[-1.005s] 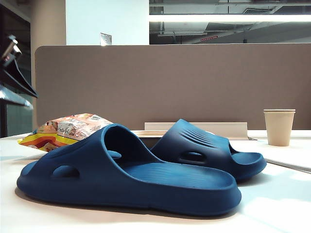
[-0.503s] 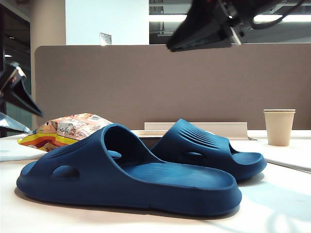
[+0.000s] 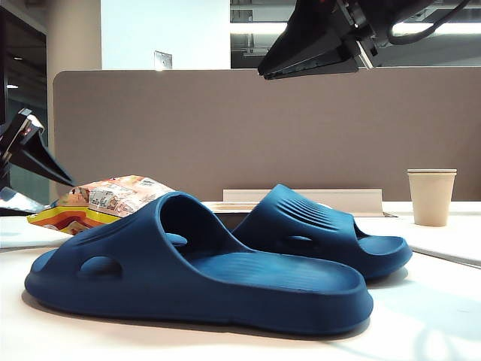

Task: Pick up a bag of chips and put them in the box.

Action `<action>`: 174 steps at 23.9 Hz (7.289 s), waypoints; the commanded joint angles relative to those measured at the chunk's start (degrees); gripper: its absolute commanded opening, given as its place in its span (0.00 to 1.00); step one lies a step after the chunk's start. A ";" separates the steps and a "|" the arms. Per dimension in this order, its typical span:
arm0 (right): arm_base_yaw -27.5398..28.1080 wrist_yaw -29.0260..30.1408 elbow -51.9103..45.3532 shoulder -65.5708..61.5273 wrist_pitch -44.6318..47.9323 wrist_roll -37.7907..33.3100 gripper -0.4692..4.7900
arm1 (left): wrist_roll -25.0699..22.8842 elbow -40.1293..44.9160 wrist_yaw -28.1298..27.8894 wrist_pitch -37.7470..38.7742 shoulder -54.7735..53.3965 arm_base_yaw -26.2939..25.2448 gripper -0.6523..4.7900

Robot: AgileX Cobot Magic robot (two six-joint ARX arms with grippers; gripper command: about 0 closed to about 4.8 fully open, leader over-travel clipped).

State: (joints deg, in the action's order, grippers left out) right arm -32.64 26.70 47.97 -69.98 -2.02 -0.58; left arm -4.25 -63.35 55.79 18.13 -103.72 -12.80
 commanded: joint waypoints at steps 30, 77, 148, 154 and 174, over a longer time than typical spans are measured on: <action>-0.04 -0.26 0.26 0.17 0.35 0.20 0.17 | 5.38 -0.22 11.37 -8.85 -4.96 2.67 0.22; 0.13 -37.29 0.90 11.72 -8.37 2.19 0.12 | 15.41 -7.93 -13.70 -32.44 1.07 29.81 0.22; 0.11 -36.87 0.15 9.70 -14.23 2.10 0.12 | 16.00 -7.91 -4.50 -15.41 31.50 21.55 0.53; 0.07 -35.67 0.13 9.70 -16.28 1.66 0.12 | 3.61 -6.88 -4.57 2.03 43.60 21.55 0.53; 0.02 -22.49 0.13 11.02 -19.39 0.57 0.12 | 6.64 19.76 -16.85 4.76 82.62 21.55 0.44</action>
State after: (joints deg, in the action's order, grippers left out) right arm -32.51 2.50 47.92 -59.66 -22.02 0.21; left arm 1.67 -44.95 41.78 23.03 -23.86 8.75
